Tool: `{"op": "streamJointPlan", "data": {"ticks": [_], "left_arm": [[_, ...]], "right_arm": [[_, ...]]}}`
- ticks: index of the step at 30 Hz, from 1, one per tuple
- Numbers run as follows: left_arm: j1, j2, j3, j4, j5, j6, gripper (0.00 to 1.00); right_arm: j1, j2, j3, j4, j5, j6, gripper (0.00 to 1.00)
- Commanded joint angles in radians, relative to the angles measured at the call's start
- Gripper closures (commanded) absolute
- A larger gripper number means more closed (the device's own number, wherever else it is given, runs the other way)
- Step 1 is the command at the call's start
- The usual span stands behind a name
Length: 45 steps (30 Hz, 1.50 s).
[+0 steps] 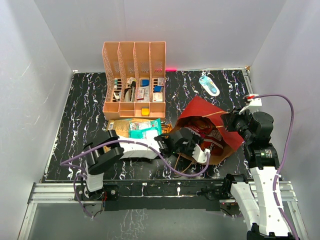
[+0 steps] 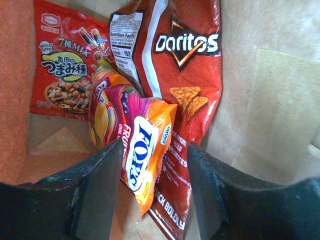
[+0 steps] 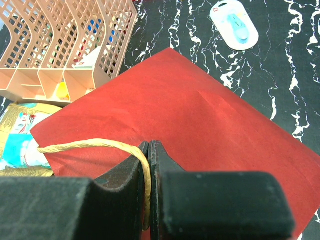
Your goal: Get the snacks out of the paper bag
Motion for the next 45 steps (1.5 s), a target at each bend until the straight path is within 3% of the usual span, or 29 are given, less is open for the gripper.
{"op": "streamJointPlan", "data": {"ticks": [1, 16, 18, 21, 24, 26, 39, 45], "left_arm": [[0.006, 0.058, 0.031, 0.085, -0.053, 0.043, 0.48], [0.007, 0.274, 0.120, 0.396, -0.320, 0.130, 0.46], [0.008, 0.292, 0.145, 0.405, -0.327, 0.129, 0.51], [0.011, 0.305, 0.172, 0.393, -0.322, 0.123, 0.76], [0.010, 0.289, 0.170, 0.385, -0.327, 0.112, 0.91], [0.009, 0.255, 0.154, 0.372, -0.328, 0.081, 1.00], [-0.020, -0.225, -0.028, 0.011, -0.194, -0.372, 1.00], [-0.062, -0.464, -0.035, -0.249, -0.145, -0.578, 1.00]], "right_arm": [[0.004, -0.008, -0.005, 0.062, 0.005, -0.012, 0.92], [0.004, -0.005, -0.007, 0.065, 0.001, -0.012, 0.92], [0.004, -0.005, -0.007, 0.065, 0.001, -0.012, 0.92], [0.004, -0.005, -0.007, 0.065, 0.001, -0.012, 0.92], [0.004, -0.006, -0.007, 0.065, 0.003, -0.012, 0.92], [0.004, -0.006, -0.007, 0.065, 0.003, -0.012, 0.92], [0.004, -0.011, -0.007, 0.064, 0.012, -0.011, 0.92], [0.004, -0.012, -0.008, 0.064, 0.009, -0.012, 0.92]]}}
